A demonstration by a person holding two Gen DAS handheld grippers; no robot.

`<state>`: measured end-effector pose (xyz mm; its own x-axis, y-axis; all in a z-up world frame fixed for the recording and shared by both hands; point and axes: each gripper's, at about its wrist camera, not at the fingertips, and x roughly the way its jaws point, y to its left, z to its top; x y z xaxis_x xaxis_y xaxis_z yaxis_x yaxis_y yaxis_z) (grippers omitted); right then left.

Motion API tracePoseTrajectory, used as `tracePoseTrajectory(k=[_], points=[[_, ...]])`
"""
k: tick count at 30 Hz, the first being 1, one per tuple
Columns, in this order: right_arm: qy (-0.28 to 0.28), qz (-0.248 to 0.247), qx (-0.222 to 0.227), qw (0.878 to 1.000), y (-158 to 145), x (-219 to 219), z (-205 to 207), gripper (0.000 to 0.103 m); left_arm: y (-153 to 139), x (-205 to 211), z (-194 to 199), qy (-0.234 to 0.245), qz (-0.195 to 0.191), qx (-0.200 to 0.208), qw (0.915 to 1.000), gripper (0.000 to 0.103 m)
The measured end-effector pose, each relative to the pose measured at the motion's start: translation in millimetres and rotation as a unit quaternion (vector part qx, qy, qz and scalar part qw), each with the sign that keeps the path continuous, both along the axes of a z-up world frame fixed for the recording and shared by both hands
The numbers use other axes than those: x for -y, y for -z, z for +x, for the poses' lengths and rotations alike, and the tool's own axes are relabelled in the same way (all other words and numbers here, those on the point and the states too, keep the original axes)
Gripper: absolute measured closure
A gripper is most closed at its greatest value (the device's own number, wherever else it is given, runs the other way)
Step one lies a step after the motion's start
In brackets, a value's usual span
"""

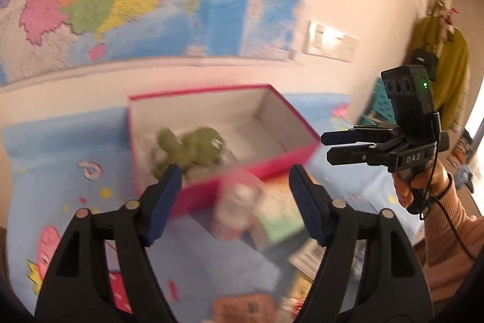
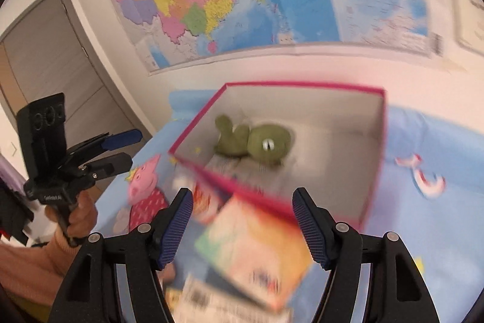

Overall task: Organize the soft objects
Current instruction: 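Grasp the white wet-wipe pack with the right gripper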

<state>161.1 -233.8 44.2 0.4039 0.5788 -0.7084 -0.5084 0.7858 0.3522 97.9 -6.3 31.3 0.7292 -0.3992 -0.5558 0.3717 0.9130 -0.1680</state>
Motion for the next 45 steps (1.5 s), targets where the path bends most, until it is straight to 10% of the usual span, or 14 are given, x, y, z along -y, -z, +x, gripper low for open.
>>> tracePoseTrajectory(k=[18, 25, 36, 45], points=[[0.032, 0.046, -0.12, 0.991, 77.4, 49.0, -81.5, 0.039, 91.6, 73.4, -56.6, 0.112, -0.017, -0.172, 0.9785, 0.027], [0.022, 0.048, -0.119, 0.992, 81.3, 48.0, -84.8, 0.062, 100.9, 87.4, -55.1, 0.136, -0.016, -0.191, 0.9719, 0.03], [0.035, 0.058, -0.092, 0.993, 71.9, 57.3, -92.0, 0.073, 97.8, 82.7, -49.3, 0.114, -0.038, -0.198, 0.9727, 0.075], [0.027, 0.055, -0.063, 0.996, 56.7, 46.9, -93.2, 0.077, 80.5, 86.5, -48.4, 0.098, -0.011, -0.165, 0.9814, 0.07]])
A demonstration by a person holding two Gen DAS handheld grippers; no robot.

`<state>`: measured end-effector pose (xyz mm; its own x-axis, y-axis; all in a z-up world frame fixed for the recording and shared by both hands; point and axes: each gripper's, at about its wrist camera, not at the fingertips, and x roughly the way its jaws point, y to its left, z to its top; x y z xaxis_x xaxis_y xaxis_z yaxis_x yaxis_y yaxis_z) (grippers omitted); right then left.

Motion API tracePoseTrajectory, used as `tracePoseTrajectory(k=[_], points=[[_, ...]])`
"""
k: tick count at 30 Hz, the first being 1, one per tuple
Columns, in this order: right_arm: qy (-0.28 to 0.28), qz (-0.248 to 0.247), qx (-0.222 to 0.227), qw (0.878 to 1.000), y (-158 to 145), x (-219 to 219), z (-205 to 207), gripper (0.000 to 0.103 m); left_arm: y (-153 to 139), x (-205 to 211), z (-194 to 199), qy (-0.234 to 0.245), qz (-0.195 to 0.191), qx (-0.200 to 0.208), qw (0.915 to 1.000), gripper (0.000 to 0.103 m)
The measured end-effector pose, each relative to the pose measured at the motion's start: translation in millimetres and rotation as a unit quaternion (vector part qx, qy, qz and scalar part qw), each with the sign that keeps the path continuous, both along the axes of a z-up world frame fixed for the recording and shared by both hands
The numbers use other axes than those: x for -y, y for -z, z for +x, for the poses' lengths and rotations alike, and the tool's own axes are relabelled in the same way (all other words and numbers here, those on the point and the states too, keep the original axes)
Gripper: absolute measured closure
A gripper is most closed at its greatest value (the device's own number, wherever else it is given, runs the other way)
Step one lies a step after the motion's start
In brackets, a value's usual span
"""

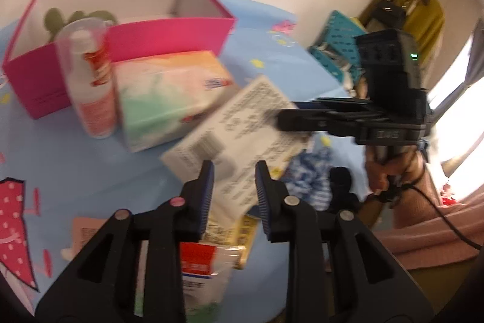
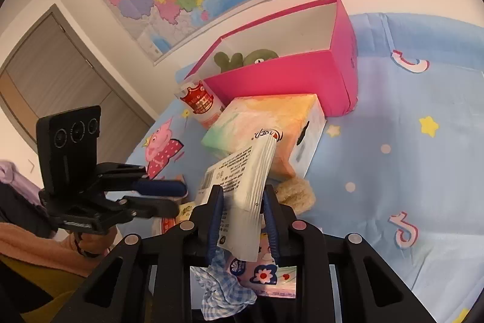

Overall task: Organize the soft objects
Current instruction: 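Grasp the white wet-wipe pack with the right gripper, then carry the wet-wipe pack into the pink box and open the right gripper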

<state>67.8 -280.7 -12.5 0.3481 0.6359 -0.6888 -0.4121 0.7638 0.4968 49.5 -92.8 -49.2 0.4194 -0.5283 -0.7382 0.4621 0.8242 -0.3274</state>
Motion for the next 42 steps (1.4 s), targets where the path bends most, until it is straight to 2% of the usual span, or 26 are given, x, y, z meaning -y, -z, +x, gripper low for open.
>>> tracePoseTrajectory(k=[2, 5, 8, 11, 14, 16, 17, 18, 19, 21, 24, 26, 29, 31, 38, 42], points=[[0.003, 0.001, -0.004, 1.0, 4.0, 1.4, 1.2, 0.077, 7.3, -9.3, 4.3, -0.011, 0.001, -0.014, 0.9998, 0.069], [0.01, 0.005, -0.013, 1.0, 10.6, 7.9, 3.5, 0.077, 18.8, -15.5, 9.2, -0.018, 0.005, -0.037, 0.9991, 0.057], [0.013, 0.01, -0.017, 1.0, 14.4, 11.8, 5.4, 0.077, 25.7, -10.8, 13.4, -0.005, 0.002, -0.056, 0.9984, 0.052], [0.014, 0.011, -0.019, 1.0, 16.2, 11.3, 6.2, 0.077, 28.5, -0.6, 18.0, 0.008, -0.002, -0.057, 0.9984, 0.047], [0.017, 0.015, -0.019, 1.0, 15.9, 12.4, 5.8, 0.077, 28.0, 1.9, 21.3, 0.013, -0.008, -0.057, 0.9983, 0.047], [0.019, 0.017, -0.019, 0.999, 15.4, 13.5, 5.5, 0.077, 26.6, 0.5, 23.0, 0.01, -0.027, -0.062, 0.9977, 0.047], [0.019, 0.021, -0.019, 0.999, 14.5, 13.4, 4.7, 0.077, 25.0, 0.3, 23.0, 0.011, -0.035, -0.061, 0.9975, 0.049], [0.019, 0.023, -0.018, 0.999, 13.7, 13.0, 4.4, 0.077, 20.8, -0.1, 22.2, 0.01, -0.042, -0.056, 0.9975, 0.058], [0.019, 0.02, -0.015, 1.0, 12.4, 12.1, 4.1, 0.077, 13.5, -0.1, 20.2, 0.013, -0.05, -0.048, 0.9975, 0.061], [0.016, 0.024, -0.01, 1.0, 8.7, 9.6, 4.3, 0.078, 0.8, 2.1, 16.7, 0.022, -0.061, -0.032, 0.9974, 0.062], [0.007, 0.024, 0.002, 1.0, 0.9, 3.2, 5.9, 0.079, -8.6, 3.7, 14.8, 0.018, -0.045, -0.013, 0.9987, 0.062], [0.006, 0.018, 0.007, 1.0, -1.0, 1.2, 7.8, 0.079, -6.0, -1.3, 18.1, 0.005, -0.04, -0.014, 0.9991, 0.06], [0.011, 0.019, -0.001, 1.0, 4.8, 4.9, 10.1, 0.079, 11.7, -21.5, 26.6, -0.028, -0.029, -0.041, 0.9984, 0.05], [0.018, 0.022, -0.011, 1.0, 10.6, 10.2, 11.9, 0.078, 22.2, -27.2, 32.2, -0.039, -0.021, -0.061, 0.9972, 0.048], [0.034, 0.039, -0.032, 0.998, 22.9, 20.2, 13.4, 0.077, 37.3, -10.7, 39.2, 0.007, -0.029, -0.093, 0.9952, 0.039], [0.034, 0.038, -0.031, 0.998, 22.1, 20.2, 13.5, 0.076, 35.7, -1.9, 38.7, 0.017, -0.035, -0.092, 0.995, 0.039]])
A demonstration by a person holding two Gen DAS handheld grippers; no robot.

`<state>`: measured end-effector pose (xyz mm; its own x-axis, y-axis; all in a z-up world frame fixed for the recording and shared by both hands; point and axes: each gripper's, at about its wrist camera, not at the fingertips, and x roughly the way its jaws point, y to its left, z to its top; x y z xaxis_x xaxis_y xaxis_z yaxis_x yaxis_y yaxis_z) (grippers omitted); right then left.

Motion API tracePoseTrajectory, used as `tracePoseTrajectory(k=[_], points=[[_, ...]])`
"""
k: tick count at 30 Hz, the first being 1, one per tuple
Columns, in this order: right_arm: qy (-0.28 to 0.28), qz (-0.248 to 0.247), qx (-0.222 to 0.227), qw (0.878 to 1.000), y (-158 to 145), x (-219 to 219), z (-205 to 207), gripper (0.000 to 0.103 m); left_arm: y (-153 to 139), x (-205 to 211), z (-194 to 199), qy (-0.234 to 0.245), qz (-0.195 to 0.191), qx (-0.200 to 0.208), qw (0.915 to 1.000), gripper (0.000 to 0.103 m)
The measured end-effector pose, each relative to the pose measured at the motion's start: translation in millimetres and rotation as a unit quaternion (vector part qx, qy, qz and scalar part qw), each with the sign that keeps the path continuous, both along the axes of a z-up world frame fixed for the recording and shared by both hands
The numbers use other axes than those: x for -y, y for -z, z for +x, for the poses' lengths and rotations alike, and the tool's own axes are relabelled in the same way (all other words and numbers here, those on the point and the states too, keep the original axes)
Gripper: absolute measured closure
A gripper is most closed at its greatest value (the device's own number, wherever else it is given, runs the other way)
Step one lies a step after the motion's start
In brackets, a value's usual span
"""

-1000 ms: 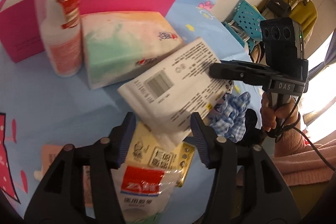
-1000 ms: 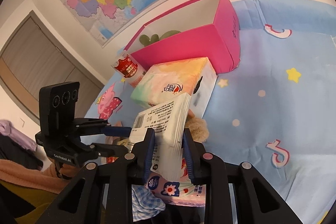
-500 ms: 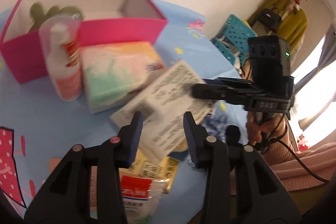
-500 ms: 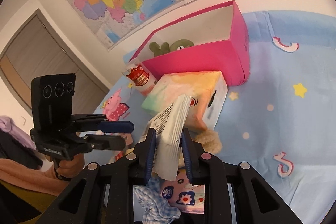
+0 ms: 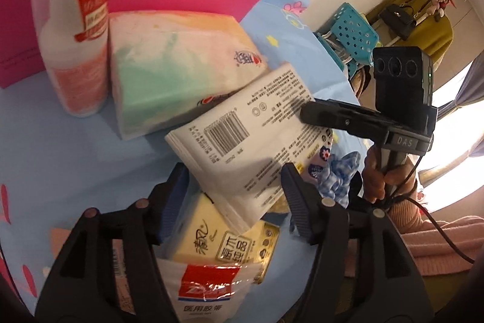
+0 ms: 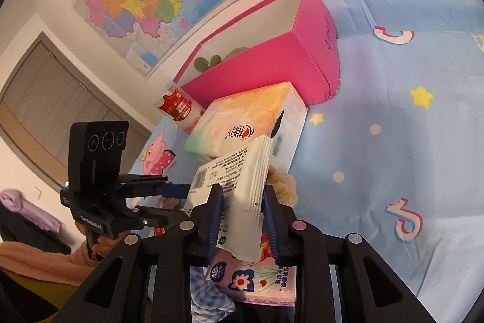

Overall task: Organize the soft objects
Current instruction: 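Carry the wet-wipe pack into the pink box and open the right gripper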

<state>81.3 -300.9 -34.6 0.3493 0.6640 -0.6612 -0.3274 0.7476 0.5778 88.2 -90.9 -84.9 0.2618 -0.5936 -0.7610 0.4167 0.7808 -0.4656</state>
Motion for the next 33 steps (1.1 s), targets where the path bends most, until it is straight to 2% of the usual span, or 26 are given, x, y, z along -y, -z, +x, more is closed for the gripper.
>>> tracePoseTrajectory(k=[3, 5, 12, 18, 25, 33], points=[[0.001, 0.004, 0.002, 1.0, -3.7, 0.2, -2.3, 0.076, -9.4, 1.4, -2.8, -0.011, 0.001, 0.011, 0.9999, 0.048], [-0.001, 0.005, 0.009, 1.0, -9.4, -0.3, -4.2, 0.076, -19.2, -1.6, -5.4, -0.019, 0.006, 0.019, 0.9996, 0.05], [-0.007, 0.016, 0.056, 0.998, -43.6, -6.9, 1.0, 0.075, -67.8, -2.1, -4.3, -0.03, 0.015, 0.08, 0.9962, 0.05], [-0.002, 0.016, 0.104, 0.994, -77.5, -11.6, 29.1, 0.075, -106.6, 2.3, 24.1, -0.036, 0.042, 0.121, 0.9911, 0.05], [0.008, 0.016, 0.126, 0.992, -94.0, -17.0, 77.3, 0.075, -126.5, -2.4, 74.3, -0.055, 0.059, 0.128, 0.9885, 0.05], [0.023, 0.01, 0.112, 0.993, -81.4, -24.7, 123.4, 0.075, -122.5, -2.3, 125.4, -0.074, 0.086, 0.103, 0.9882, 0.05]])
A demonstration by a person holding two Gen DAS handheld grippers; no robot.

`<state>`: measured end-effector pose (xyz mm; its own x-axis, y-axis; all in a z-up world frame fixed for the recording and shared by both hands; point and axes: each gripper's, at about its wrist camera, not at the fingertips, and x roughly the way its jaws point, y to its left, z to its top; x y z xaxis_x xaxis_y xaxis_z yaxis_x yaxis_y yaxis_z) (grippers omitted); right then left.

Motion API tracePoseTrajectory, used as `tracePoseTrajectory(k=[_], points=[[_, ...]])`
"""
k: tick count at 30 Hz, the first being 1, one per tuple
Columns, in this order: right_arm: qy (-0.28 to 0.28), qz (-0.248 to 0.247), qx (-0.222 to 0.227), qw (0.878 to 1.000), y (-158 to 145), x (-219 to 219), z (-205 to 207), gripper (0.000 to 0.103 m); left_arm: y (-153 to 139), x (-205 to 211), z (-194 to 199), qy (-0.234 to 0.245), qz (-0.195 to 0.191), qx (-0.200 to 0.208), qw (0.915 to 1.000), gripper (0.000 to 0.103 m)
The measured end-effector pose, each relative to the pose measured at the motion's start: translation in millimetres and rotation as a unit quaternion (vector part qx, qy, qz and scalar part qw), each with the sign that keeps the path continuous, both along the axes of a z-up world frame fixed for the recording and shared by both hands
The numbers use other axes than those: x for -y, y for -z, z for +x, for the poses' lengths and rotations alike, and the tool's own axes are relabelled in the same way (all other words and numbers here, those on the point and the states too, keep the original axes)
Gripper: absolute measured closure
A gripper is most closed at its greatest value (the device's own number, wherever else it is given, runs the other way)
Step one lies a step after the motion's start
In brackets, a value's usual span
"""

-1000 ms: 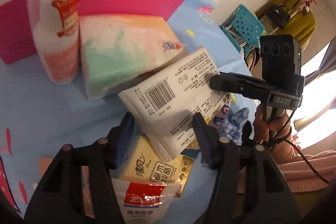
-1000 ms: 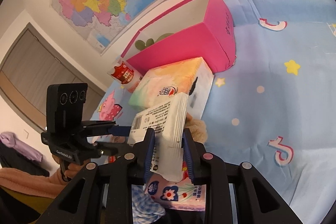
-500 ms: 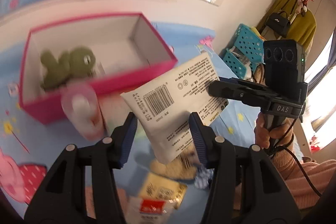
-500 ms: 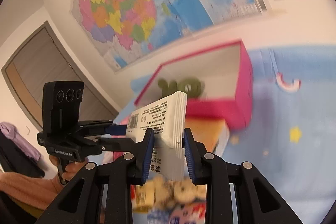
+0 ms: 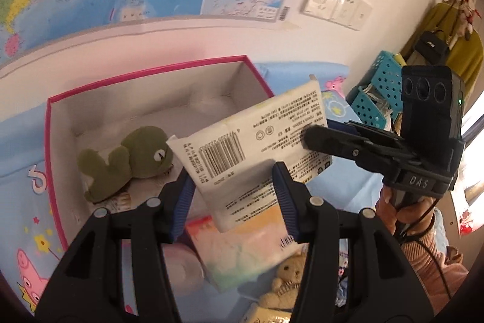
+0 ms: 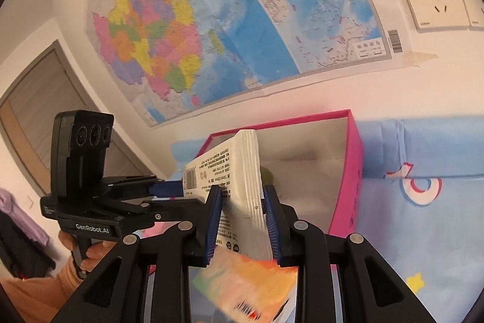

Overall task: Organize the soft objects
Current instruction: 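Carry the wet-wipe pack into the pink box and open the right gripper, then move the right tool back over the teddy bear and scrunchies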

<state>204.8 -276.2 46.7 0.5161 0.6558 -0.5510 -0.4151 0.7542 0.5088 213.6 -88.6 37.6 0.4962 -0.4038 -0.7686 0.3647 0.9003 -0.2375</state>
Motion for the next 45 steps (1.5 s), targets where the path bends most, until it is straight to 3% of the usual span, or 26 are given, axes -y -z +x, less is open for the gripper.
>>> tracePoseTrajectory(k=[8, 11, 15, 17, 24, 34, 45], points=[[0.027, -0.003, -0.04, 0.999, 27.2, 4.1, 22.4, 0.072, 19.8, 3.6, 29.7, -0.006, 0.016, -0.036, 0.9992, 0.049], [0.043, -0.033, -0.044, 0.998, 30.8, 1.6, 23.8, 0.066, 28.5, 5.7, 36.9, -0.025, 0.042, -0.046, 0.9978, 0.049], [0.063, -0.059, -0.022, 0.996, 19.3, 2.1, 16.8, 0.048, 30.9, 3.8, 36.9, -0.033, 0.044, -0.049, 0.9973, 0.049], [0.061, -0.063, -0.005, 0.996, 10.3, 2.3, 10.5, 0.047, 26.7, 3.3, 31.0, -0.035, 0.048, -0.035, 0.9976, 0.049], [0.044, -0.079, 0.015, 0.996, -0.3, 3.5, -14.8, 0.044, 6.4, 3.1, -8.5, -0.016, 0.054, 0.029, 0.998, 0.048], [0.014, -0.065, 0.024, 0.998, -6.6, 16.6, -72.8, 0.033, -11.1, 1.4, -92.1, 0.022, 0.023, 0.123, 0.9919, 0.03], [-0.01, -0.075, -0.026, 0.997, 23.2, 29.7, -137.7, 0.031, 24.5, 9.3, -152.6, 0.057, 0.021, 0.108, 0.9924, 0.028]])
